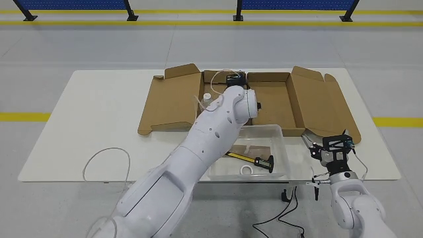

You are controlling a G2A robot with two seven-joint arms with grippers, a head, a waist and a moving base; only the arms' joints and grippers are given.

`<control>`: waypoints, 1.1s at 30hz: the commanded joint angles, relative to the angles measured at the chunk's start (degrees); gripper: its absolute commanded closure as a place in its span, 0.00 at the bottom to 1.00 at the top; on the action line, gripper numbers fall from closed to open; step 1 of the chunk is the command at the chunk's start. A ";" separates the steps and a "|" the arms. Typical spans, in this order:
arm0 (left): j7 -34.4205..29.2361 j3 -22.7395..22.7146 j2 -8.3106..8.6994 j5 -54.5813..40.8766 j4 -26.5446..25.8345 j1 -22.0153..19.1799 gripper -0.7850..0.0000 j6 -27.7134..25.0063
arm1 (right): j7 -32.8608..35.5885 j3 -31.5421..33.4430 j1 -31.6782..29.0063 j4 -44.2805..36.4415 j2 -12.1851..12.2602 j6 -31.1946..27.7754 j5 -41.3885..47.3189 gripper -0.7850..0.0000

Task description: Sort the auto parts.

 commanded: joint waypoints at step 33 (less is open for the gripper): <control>-1.49 -4.04 13.52 58.87 -85.43 62.04 0.00 3.52 | 0.00 0.00 0.00 0.00 0.00 0.00 0.00 0.00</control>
